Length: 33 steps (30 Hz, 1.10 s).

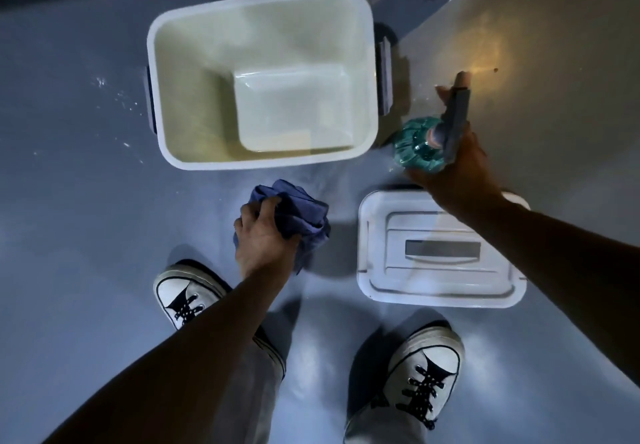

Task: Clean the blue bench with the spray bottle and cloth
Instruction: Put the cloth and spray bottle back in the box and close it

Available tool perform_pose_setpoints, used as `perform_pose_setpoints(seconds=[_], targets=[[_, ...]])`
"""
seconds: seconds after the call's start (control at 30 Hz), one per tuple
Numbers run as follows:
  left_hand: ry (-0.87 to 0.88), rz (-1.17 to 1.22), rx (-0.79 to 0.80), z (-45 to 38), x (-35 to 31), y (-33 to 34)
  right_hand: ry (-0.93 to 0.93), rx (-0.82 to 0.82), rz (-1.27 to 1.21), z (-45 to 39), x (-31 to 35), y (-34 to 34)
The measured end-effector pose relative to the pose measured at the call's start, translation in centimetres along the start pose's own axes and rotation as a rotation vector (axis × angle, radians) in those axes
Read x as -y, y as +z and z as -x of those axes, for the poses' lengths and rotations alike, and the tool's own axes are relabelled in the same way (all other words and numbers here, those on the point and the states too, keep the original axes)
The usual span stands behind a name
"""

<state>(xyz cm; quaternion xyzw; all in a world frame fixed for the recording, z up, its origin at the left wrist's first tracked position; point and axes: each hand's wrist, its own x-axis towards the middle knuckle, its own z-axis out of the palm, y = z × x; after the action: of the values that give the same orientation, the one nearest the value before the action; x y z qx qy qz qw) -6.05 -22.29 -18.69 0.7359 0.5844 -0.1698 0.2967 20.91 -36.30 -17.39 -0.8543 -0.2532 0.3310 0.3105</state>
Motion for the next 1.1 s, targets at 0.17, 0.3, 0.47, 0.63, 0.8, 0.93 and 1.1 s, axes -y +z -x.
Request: perform_pose_setpoints(seconds=[0.17,0.3,0.47,0.63,0.8,0.93,1.1], targets=[[0.061,0.120,0.055,-0.2,1.2,-2.1,-0.041,-0.075,-0.010,0.7,1.0,-0.3],[0.128,0.308,0.016,1.9,-0.1,-6.0,-0.006,-0.080,0.000,2.5,3.7,-1.7],[0.168,0.582,-0.006,5.0,-3.4,-13.3,0.007,-0.129,-0.020,5.0,9.0,-4.2],[0.189,0.744,-0.056,2.2,-6.9,-19.6,-0.092,-0.135,-0.045,4.9,13.8,-5.2],[0.027,0.546,-0.035,-5.3,-9.3,-21.0,-0.221,-0.093,0.056,2.6,17.6,-3.5],[-0.032,0.293,-0.014,-9.0,-10.4,-19.3,-0.320,-0.059,0.199,-0.1,18.7,0.1],[-0.058,0.217,-0.028,-11.5,-8.1,-15.9,-0.311,-0.003,0.373,-3.7,19.2,4.0]])
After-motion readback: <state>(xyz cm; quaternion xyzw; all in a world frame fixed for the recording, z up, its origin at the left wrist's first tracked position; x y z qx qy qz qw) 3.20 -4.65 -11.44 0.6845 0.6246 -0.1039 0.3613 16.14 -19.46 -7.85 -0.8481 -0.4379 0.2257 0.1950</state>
